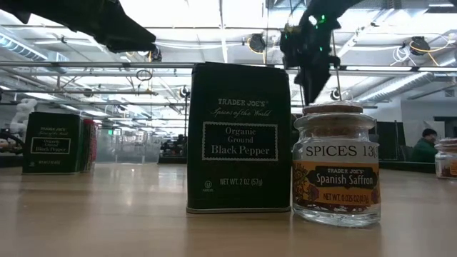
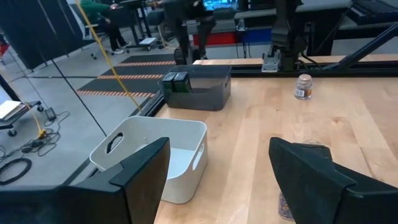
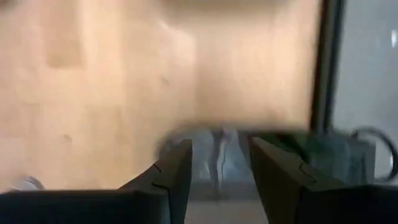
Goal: Sort spices by type
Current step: Put the green seasoning can into the black bin
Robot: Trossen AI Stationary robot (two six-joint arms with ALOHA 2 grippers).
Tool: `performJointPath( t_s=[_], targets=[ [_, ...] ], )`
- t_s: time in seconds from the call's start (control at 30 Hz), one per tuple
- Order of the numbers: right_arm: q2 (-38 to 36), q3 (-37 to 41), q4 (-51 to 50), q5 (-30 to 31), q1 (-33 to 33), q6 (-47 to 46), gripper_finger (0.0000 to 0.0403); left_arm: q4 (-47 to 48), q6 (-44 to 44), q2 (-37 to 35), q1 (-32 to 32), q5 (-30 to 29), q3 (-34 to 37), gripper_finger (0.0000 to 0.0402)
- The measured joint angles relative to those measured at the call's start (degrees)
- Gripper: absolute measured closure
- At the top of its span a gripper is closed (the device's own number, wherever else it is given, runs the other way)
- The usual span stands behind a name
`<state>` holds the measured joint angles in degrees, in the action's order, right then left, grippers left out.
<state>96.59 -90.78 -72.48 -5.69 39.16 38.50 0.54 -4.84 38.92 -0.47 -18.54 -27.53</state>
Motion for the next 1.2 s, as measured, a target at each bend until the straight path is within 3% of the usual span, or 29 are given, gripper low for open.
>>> performJointPath(
  t_s=[0.2, 0.47, 0.67, 0.87, 1.2],
  targets=[
    [-2.5, 0.0, 5.3, -5.3, -11.2, -1.8, 0.0259, 0.0, 2.5, 0.0, -0.1, 0.5, 0.0, 0.012],
    [-0.7, 0.0, 12.7, -5.4, -27.2, -5.9, 0.0259, 0.8, 7.6, 0.0, -0.7, 5.1, 0.0, 0.012],
    [0.7, 0.0, 25.9, -5.3, -35.3, -3.9, 0.0259, 7.3, 11.9, 0.0, -2.8, 5.5, -0.4, 0.012],
    [2.0, -0.1, 41.2, -5.3, -38.6, -4.8, 0.0259, 27.2, 22.1, 0.4, -4.8, 8.2, -6.8, 0.012],
    [6.2, 0.0, 39.2, -5.1, -37.2, -11.9, 0.0259, 45.0, 34.0, 7.6, -12.9, 12.4, -20.6, 0.012]
  ],
)
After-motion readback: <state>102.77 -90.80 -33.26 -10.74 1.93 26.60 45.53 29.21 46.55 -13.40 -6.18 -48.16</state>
